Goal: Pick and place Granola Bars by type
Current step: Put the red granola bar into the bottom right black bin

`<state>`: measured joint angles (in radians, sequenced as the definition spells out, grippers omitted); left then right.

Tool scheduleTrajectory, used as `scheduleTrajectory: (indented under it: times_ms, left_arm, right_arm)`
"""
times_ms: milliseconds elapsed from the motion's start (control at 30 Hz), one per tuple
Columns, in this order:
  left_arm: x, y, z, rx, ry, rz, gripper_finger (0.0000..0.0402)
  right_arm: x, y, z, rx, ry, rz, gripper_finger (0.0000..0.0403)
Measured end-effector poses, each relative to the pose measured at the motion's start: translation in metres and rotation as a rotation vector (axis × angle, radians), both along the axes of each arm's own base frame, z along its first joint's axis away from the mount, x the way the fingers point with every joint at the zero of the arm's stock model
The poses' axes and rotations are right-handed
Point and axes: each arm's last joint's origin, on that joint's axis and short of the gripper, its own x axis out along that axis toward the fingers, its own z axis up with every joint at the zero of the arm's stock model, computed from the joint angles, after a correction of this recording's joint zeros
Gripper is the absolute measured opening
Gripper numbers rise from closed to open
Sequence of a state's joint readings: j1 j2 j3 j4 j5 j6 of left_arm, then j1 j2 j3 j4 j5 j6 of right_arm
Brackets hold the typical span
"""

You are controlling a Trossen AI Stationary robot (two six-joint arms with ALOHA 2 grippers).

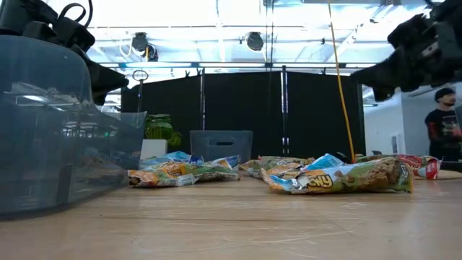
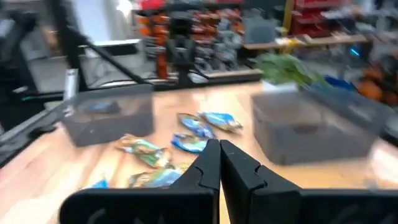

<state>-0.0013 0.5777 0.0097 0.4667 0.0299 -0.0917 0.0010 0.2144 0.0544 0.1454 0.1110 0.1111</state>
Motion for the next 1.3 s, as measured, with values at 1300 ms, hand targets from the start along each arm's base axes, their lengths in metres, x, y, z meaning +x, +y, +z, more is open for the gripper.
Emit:
scheduleTrajectory:
  times_ms: [1300]
  left_arm:
    - [0.0, 0.002, -0.002, 0.043, 0.027, 0.053, 0.0074]
  right_arm:
    - [0.073, 0.003, 0.035, 0.534, 1.149, -0.281, 0.0086]
